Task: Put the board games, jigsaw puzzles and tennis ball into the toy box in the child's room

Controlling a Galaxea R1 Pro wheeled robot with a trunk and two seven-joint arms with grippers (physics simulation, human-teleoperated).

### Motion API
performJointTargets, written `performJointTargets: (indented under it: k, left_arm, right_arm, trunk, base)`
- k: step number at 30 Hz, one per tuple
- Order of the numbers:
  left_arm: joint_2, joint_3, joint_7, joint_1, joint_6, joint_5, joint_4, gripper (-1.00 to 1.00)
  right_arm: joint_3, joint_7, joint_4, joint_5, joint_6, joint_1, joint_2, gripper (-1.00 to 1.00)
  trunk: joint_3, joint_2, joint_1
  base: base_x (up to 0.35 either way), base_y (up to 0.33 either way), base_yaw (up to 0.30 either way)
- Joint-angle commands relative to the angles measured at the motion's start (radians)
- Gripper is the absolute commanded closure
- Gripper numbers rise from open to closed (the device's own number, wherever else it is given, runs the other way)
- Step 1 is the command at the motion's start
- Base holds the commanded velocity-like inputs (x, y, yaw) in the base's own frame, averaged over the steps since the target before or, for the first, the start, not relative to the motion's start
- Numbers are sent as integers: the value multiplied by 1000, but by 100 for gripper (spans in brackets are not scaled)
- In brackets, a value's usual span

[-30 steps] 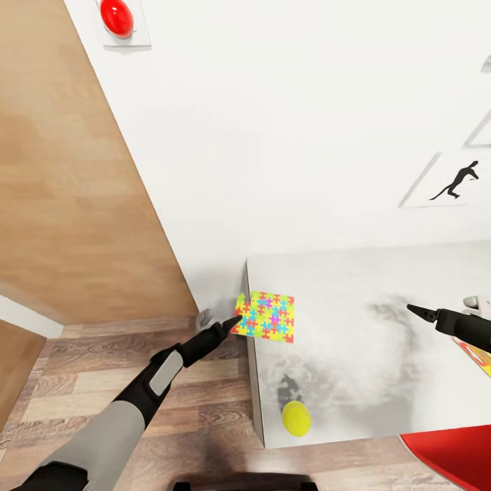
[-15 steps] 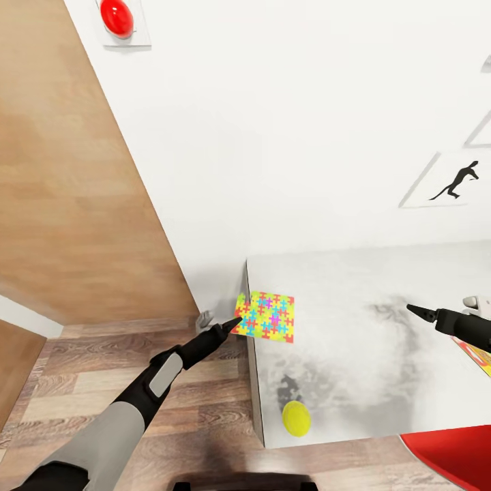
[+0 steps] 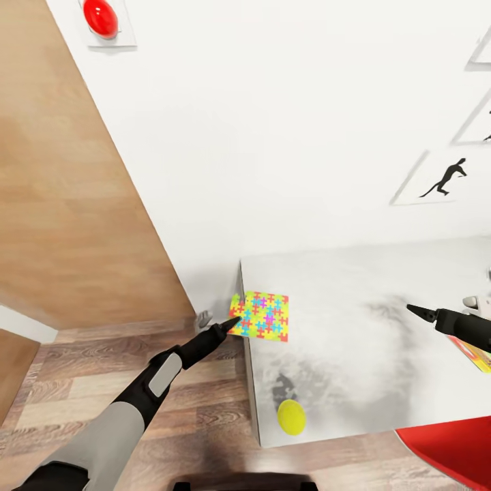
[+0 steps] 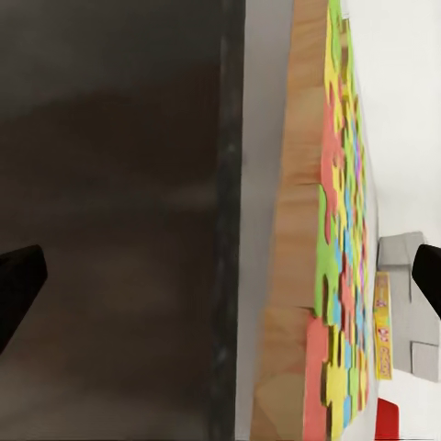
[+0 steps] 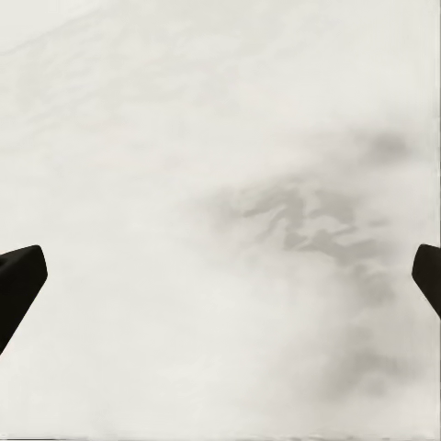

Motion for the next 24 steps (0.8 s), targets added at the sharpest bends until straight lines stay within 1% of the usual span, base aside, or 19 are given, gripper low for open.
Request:
performJointTargets:
  k: [1, 5, 9, 10, 24]
  left_arm:
    - [0, -1, 0, -1, 9, 11, 0, -100]
    - [0, 0, 0, -1, 9, 11, 0, -100]
    - [0, 0, 0, -1, 9, 11, 0, -100]
    - [0, 0, 0, -1, 9, 11, 0, 100]
    - [0, 0, -1, 0, 9, 11, 0, 100]
  right_arm:
    - [-1, 10, -1, 11, 4, -1, 0, -100]
    - [-1, 10, -1, 11, 4, -1, 0, -100]
    - [-1, 11, -1, 11, 4, -1, 0, -100]
    - [-1, 11, -1, 11, 4, -1, 0, -100]
    - [-1, 11, -1, 11, 4, -1, 3, -100]
  trunk:
    - [-1, -2, 1]
    - [-1, -2, 1]
    - [-1, -2, 1]
    - [-1, -2, 1]
    - [-1, -2, 1]
  base:
    - [0, 0, -186]
    - [0, 0, -164]
    - [0, 0, -82]
    - [0, 0, -55]
    - [0, 0, -10]
